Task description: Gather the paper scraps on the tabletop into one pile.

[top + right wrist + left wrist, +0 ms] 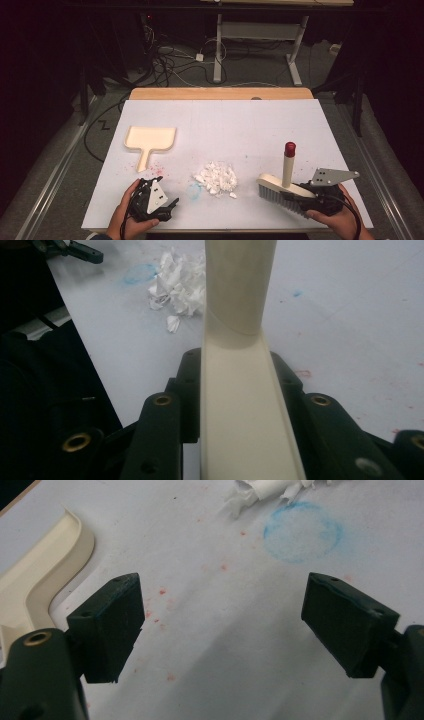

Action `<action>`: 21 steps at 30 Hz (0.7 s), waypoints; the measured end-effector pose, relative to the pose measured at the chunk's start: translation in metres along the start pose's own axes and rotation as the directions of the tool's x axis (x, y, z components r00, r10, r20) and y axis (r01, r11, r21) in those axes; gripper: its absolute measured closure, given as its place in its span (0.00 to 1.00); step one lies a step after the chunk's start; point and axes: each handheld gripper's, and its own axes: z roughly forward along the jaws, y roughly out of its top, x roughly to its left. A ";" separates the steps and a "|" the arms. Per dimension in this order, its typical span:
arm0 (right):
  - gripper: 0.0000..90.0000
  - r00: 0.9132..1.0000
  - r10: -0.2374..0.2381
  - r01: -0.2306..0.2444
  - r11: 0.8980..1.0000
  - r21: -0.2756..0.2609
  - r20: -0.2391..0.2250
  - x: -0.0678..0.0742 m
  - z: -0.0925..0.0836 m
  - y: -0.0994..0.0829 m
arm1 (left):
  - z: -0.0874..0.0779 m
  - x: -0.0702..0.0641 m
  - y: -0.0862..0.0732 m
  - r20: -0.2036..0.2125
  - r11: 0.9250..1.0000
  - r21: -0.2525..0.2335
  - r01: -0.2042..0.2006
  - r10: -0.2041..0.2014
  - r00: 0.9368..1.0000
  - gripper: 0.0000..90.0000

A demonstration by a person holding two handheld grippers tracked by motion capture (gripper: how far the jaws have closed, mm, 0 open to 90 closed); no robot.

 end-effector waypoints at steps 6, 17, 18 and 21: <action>0.75 0.999 0.045 -0.045 0.999 0.018 -0.011 -0.017 0.008 0.000 | 0.001 0.000 0.000 0.005 1.000 0.002 -0.003 0.003 1.000 0.18; 0.66 0.999 0.028 -0.031 0.996 0.089 0.028 -0.055 0.026 0.014 | 0.002 -0.001 0.000 0.008 1.000 0.010 -0.007 0.007 1.000 0.18; 0.64 0.999 0.019 -0.022 0.995 0.097 0.032 -0.058 0.027 0.016 | 0.002 -0.001 0.000 0.009 1.000 0.010 -0.005 0.005 1.000 0.18; 0.61 0.999 -0.009 0.002 0.990 0.140 0.045 -0.069 0.035 0.022 | 0.003 -0.001 0.000 0.013 1.000 0.010 -0.005 0.004 1.000 0.18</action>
